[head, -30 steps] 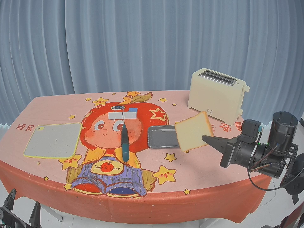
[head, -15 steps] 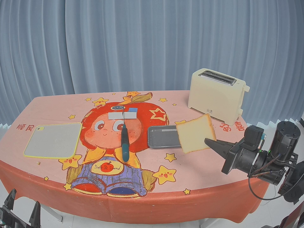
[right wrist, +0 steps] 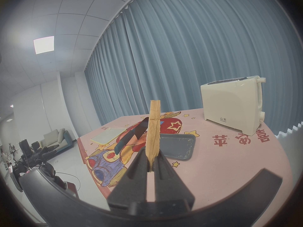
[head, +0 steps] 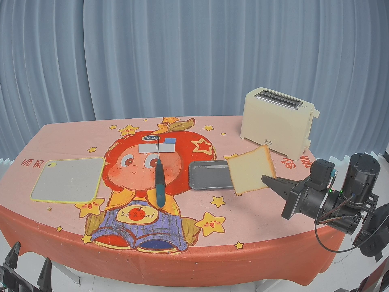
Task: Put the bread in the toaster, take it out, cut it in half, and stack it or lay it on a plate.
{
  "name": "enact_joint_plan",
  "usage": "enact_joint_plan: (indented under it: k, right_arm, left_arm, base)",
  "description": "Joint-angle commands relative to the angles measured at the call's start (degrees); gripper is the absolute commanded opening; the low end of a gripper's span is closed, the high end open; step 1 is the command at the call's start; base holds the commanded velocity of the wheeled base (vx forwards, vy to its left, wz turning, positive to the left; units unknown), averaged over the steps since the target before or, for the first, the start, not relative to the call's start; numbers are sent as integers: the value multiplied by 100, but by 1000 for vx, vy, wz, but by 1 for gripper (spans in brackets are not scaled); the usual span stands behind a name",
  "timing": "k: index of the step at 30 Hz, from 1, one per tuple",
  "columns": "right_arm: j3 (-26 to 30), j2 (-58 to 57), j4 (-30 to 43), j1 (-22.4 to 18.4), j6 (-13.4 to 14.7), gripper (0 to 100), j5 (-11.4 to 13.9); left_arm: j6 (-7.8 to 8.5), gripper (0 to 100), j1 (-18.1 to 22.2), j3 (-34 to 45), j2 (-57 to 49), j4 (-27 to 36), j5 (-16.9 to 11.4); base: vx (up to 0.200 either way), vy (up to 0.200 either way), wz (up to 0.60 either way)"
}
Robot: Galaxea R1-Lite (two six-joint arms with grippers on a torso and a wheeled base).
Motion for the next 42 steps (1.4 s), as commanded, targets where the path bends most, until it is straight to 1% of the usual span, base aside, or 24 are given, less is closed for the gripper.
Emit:
enact_joint_plan:
  k: [1,4,16,36,39,42]
  right_arm:
    - [-28,104,0,9,-21,0,2]
    - [-28,113,0,1,-73,0,2]
    - [-46,113,-9,9,-82,0,-15]
    - [-37,69,-9,1,-100,0,-33]
    - [-37,52,-9,-70,-276,0,-33]
    - [-37,25,-18,-87,-302,0,-33]
  left_arm:
    - [-4,100,2,101,-93,2,0]
    - [-4,100,2,101,-93,2,9]
    - [13,100,2,101,-93,2,27]
    - [13,100,2,101,-93,2,27]
    - [-13,100,2,101,-93,2,18]
    - [-4,100,2,101,-93,2,18]
  base:
    - [0,0,0]
    - [0,0,0]
    - [0,0,0]
    - [0,-200,0]
    - [0,-67,0]
    - [0,0,0]
